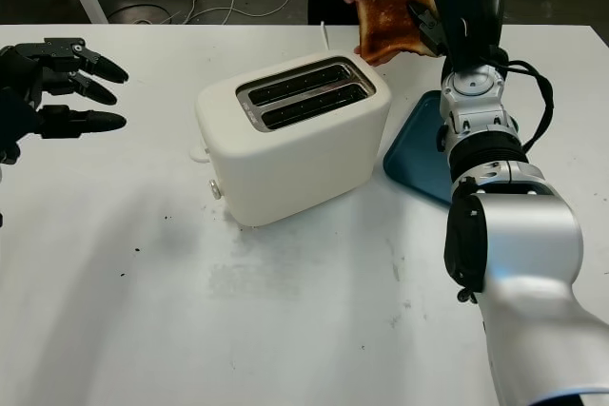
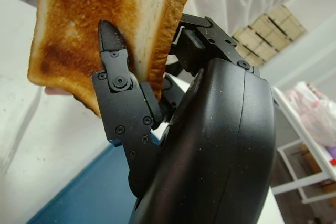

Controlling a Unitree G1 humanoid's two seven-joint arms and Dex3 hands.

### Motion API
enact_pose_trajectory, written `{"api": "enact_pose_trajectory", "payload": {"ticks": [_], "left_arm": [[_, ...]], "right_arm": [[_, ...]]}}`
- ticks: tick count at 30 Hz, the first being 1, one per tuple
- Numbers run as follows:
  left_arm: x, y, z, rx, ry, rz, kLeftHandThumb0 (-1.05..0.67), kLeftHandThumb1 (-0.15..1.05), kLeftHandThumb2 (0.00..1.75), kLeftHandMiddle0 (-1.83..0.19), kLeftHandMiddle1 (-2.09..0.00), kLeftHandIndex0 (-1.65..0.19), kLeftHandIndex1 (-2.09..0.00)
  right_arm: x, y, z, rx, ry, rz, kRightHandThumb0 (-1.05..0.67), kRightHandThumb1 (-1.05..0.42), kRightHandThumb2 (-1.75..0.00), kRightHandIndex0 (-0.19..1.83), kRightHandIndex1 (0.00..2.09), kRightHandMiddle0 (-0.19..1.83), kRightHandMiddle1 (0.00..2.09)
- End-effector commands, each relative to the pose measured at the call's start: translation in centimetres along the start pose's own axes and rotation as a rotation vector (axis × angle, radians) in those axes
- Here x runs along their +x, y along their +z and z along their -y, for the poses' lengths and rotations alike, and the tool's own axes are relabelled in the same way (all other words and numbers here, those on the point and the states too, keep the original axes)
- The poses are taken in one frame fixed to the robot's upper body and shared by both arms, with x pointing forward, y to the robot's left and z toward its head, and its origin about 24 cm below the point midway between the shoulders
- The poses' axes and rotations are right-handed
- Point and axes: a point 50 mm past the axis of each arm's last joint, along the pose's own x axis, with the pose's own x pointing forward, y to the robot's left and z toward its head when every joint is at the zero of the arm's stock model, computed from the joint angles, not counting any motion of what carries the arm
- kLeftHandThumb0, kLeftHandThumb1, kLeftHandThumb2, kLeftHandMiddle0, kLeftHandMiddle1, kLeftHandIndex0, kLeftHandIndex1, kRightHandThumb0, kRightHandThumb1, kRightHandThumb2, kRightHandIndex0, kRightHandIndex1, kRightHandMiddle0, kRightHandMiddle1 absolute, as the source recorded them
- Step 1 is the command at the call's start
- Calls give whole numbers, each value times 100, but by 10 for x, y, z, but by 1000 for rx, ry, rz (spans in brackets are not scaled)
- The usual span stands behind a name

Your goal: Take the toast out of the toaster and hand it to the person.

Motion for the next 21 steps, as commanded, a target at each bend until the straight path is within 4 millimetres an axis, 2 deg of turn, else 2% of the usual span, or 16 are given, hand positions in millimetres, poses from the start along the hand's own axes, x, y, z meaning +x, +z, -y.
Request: {"api": "enact_pose_trajectory", "payload": {"ticks": [1,3,4,5,7,9,10,12,15,21], "left_arm": [[-2,-2,-1,3,8,-4,-105,62,0,-74,-94,-76,-79],[-3,-2,-1,4,9,-5,-105,62,0,-74,-94,-76,-79],[-3,-3,-1,4,9,-5,-105,62,0,-74,-94,-76,-79],[-3,-3,-1,1,9,-2,-105,62,0,-74,-94,-76,-79],[-3,-3,-1,-7,11,0,-105,62,0,-74,-94,-76,-79],[-3,-3,-1,-5,10,-1,-105,62,0,-74,-94,-76,-79],[-3,-3,-1,-2,9,-2,-105,61,0,-74,-94,-76,-79],[-3,-3,-1,0,8,-4,-105,61,0,-74,-95,-76,-80],[-3,-3,-1,-2,6,-2,-105,62,0,-74,-94,-76,-80],[-2,-2,-2,1,6,-11,-105,62,0,-74,-94,-76,-79]], "right_arm": [[0,-2,0,-31,8,-12,-62,-92,-4,89,151,79,123],[0,-3,0,53,51,-24,-78,-90,-1,81,123,79,95],[0,-4,0,84,80,-25,-78,-88,-1,57,96,64,67],[0,-4,0,82,113,-26,-79,-88,-1,48,78,59,48],[0,-5,1,68,168,-17,-85,-87,0,18,41,34,12],[-1,-6,3,21,193,-3,-91,-87,0,11,31,21,3],[-1,-7,5,-12,202,4,-94,-87,-1,5,18,11,2],[-1,-7,8,-79,213,10,-98,-89,-1,1,5,3,1],[0,-6,12,-138,207,13,-102,-91,-1,0,0,0,0],[0,-9,26,-56,180,23,-105,-84,0,0,0,0,0]]}}
